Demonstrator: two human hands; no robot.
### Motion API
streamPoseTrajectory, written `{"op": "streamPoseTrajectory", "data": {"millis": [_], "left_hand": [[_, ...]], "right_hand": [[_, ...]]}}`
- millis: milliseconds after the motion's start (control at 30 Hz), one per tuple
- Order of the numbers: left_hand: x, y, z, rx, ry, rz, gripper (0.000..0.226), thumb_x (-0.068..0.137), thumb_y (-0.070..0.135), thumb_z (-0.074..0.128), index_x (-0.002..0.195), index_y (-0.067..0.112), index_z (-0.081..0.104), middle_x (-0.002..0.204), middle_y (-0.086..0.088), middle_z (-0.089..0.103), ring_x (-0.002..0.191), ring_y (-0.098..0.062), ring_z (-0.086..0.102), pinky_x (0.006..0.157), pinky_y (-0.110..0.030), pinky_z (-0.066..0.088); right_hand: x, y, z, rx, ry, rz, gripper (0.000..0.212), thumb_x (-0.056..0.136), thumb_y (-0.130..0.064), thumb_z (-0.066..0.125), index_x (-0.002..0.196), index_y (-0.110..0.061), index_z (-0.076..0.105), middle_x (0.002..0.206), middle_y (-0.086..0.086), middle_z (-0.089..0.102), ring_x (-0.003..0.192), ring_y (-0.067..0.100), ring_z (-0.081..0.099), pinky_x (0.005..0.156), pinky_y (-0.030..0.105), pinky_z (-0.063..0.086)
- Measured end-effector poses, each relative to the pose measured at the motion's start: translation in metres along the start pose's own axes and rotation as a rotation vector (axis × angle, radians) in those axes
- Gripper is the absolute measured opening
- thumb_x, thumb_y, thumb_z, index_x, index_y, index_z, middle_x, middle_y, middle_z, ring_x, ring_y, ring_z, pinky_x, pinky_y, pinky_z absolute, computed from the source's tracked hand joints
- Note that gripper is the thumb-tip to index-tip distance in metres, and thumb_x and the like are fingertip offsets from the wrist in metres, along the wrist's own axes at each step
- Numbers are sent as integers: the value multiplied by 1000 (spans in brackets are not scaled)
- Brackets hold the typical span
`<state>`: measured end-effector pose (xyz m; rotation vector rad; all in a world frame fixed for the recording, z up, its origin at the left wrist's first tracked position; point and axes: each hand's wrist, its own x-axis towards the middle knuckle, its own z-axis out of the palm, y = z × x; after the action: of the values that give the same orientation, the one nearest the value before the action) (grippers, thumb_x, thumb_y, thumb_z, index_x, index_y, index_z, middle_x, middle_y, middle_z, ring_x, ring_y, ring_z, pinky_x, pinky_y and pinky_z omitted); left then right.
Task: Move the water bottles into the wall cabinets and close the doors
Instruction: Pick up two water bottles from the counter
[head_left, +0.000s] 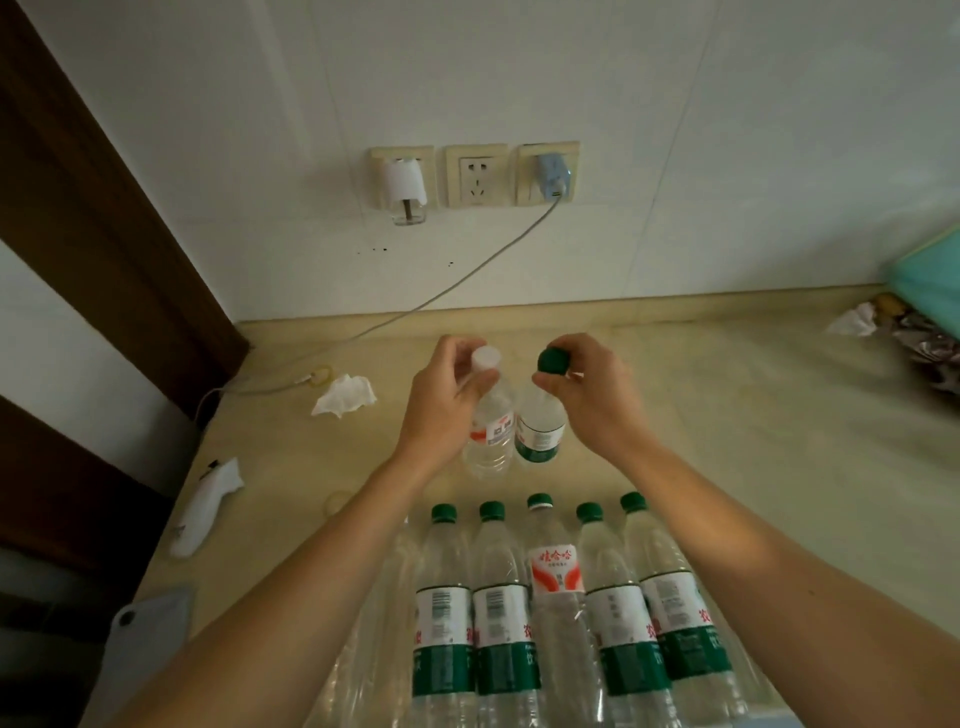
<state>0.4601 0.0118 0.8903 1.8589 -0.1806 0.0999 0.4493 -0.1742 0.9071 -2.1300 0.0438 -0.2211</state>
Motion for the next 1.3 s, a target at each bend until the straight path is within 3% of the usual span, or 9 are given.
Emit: {"op": "streamPoseTrajectory", "data": {"millis": [167, 400, 500, 633, 733, 800, 933, 1133, 1300], "left_hand": [[3, -15, 7, 69, -12, -9, 27, 95, 30, 67, 119, 29, 54, 114, 21, 63, 107, 14, 57, 82, -3, 45], [6, -17, -2, 102, -94, -13, 32, 94, 28, 68, 123, 25, 55, 120, 19, 63, 113, 7, 59, 97, -16, 49], [2, -18, -2, 113, -99, -17, 38, 93, 32, 69, 127, 25, 54, 127, 14, 63, 121, -2, 58, 105, -27, 49], [-7, -29, 2, 102, -41, -74, 75, 77, 53, 76, 140, 24, 46, 141, 9, 53, 131, -9, 50, 109, -35, 45], [-13, -42, 10, 141, 14, -173, 98, 66, 55, 86, 146, 28, 38, 148, 10, 44, 133, -8, 46, 108, -33, 45], [-16, -50, 18, 152, 36, -240, 98, 63, 47, 92, 144, 31, 38, 147, 10, 44, 131, -10, 47, 108, -37, 47], [-24, -57, 43, 121, 88, -359, 89, 64, 34, 94, 134, 37, 39, 134, 11, 54, 122, -13, 56, 104, -43, 51], [-34, -62, 65, 18, 263, -446, 76, 74, 20, 89, 136, 22, 44, 129, 5, 63, 119, -16, 61, 101, -43, 53], [-35, -58, 73, 6, 316, -447, 72, 77, 20, 87, 136, 20, 46, 128, 6, 64, 117, -11, 62, 102, -43, 53]], "right_hand": [[5, 19, 6, -17, 4, 46, 31, 90, -20, 74, 119, -19, 63, 103, -8, 65, 106, 15, 62, 95, 36, 54], [7, 30, 6, -7, 8, 10, 36, 89, -28, 76, 121, -24, 60, 107, -12, 65, 106, 11, 62, 95, 33, 54], [6, 38, 6, 12, -32, 33, 56, 83, -35, 81, 131, -26, 53, 115, -15, 61, 110, 9, 59, 94, 29, 52], [3, 65, 9, 70, -178, 164, 93, 72, -33, 90, 147, -25, 37, 130, -7, 57, 118, 15, 56, 98, 37, 51], [5, 88, 14, 79, -291, 244, 104, 69, -29, 92, 151, -24, 30, 139, -1, 54, 123, 20, 55, 103, 46, 50], [9, 100, 17, 83, -350, 270, 103, 67, -31, 93, 150, -26, 31, 138, -5, 54, 124, 20, 56, 102, 45, 51], [16, 115, 26, 121, -424, 237, 88, 65, -31, 92, 135, -35, 40, 117, -21, 56, 111, 10, 60, 80, 21, 49], [19, 132, 39, 193, -490, 223, 70, 72, -20, 90, 131, -17, 51, 119, 4, 66, 109, 25, 65, 92, 50, 57], [16, 129, 44, 241, -449, 232, 69, 74, -15, 88, 131, -16, 50, 118, 5, 66, 108, 26, 65, 91, 52, 57]]}}
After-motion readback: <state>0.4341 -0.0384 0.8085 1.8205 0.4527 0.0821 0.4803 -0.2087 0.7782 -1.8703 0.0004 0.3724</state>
